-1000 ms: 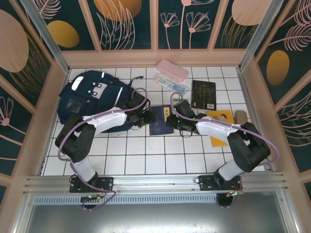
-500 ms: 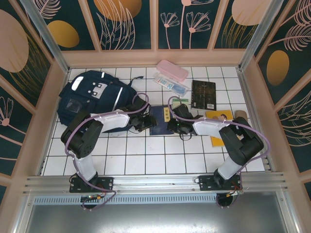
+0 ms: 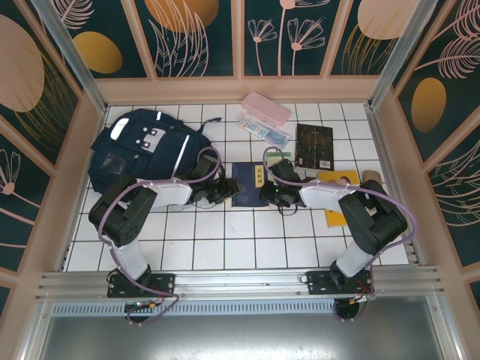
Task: Pack books, pencil case, and school supplies into a backpack
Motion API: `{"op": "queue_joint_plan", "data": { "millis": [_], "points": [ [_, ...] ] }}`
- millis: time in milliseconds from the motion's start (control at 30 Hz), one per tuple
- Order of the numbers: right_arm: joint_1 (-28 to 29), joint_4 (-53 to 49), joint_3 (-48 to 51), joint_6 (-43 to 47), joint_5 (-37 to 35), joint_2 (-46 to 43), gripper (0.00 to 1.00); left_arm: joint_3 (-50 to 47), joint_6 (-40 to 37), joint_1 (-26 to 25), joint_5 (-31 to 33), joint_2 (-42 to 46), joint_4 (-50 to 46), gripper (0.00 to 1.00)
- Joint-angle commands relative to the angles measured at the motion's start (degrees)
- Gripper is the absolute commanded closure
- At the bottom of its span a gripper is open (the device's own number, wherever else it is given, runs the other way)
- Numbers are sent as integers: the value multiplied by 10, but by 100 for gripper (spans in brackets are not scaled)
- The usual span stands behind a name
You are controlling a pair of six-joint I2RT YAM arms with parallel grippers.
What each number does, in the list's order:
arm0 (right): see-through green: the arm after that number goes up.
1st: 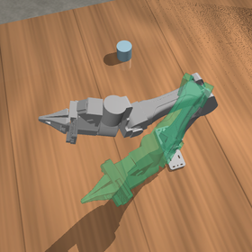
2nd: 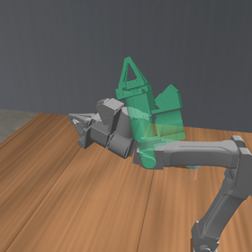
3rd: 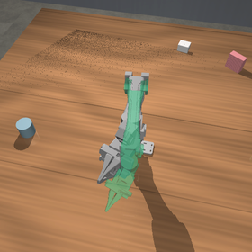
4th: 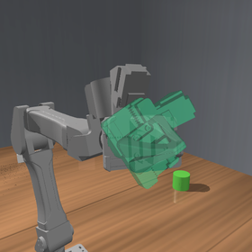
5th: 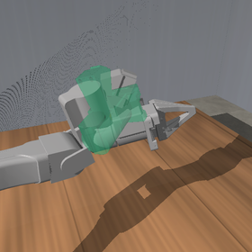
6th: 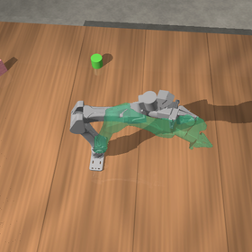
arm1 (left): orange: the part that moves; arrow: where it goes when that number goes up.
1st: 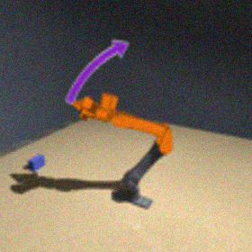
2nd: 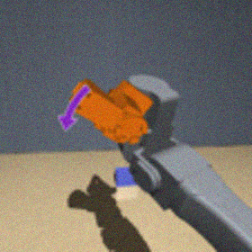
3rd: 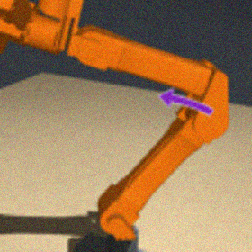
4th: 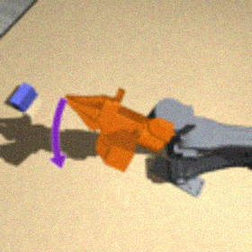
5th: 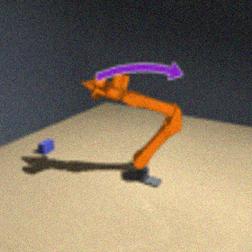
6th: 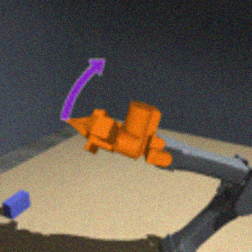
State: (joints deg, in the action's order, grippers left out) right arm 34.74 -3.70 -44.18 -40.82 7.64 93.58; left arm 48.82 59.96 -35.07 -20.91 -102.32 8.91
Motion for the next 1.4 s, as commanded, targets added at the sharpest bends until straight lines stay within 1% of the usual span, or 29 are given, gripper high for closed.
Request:
{"op": "queue_joint_plan", "data": {
  "millis": [0, 67, 200, 233, 300, 367, 467, 567, 667, 767, 800, 867, 1000, 1067, 1200, 1267, 1367],
  "points": [
    [7, 48, 6, -10, 62, -3, 69, 6, 39, -27, -129, 34, 168, 62],
    [5, 48, 8, -11, 62, -6, 69, 2, 43, -27, -132, 32, 174, 63],
    [0, 47, 10, -11, 64, -15, 69, -26, 83, -26, -152, 25, 248, 62],
    [0, 47, 11, -10, 64, -18, 69, -27, 85, -25, -152, 24, 249, 62],
    [-3, 47, 13, -11, 63, -23, 69, -15, 68, -25, -144, 20, 209, 62],
    [-3, 44, 13, -10, 62, -25, 69, -5, 52, -25, -136, 18, 175, 64],
    [-6, 40, 14, -10, 58, -29, 69, -1, 41, -25, -125, 19, 149, 71],
    [-14, 36, 16, -12, 55, -40, 65, 7, 25, -25, -114, 22, 116, 81],
    [-29, 40, 21, -18, 74, -51, 61, 20, 2, -22, -102, 29, 78, 88],
    [-39, 41, 22, -27, 86, -65, 58, 27, -15, -16, -98, 38, 53, 100],
    [-52, 47, 25, -30, 98, -69, 57, 28, -17, -14, -99, 38, 50, 100],
    [-69, 76, 35, -45, 133, -83, 51, 29, -16, -7, -106, 59, 54, 100],
    [-100, 149, 67, -84, 181, -126, 32, 34, -11, 6, -137, 86, 81, 100],
    [-123, 200, 86, -110, 217, -144, 29, 40, -9, 8, -154, 102, 99, 100],
    [-164, 307, 105, -165, 298, -145, 25, 50, 8, 9, -188, 113, 144, 100],
    [-176, 352, 104, -188, 329, -138, 22, 54, 22, 9, -203, 114, 167, 100],
    [-186, 403, 105, -214, 356, -129, 17, 61, 30, 9, -215, 115, 184, 100]
  ]
}}
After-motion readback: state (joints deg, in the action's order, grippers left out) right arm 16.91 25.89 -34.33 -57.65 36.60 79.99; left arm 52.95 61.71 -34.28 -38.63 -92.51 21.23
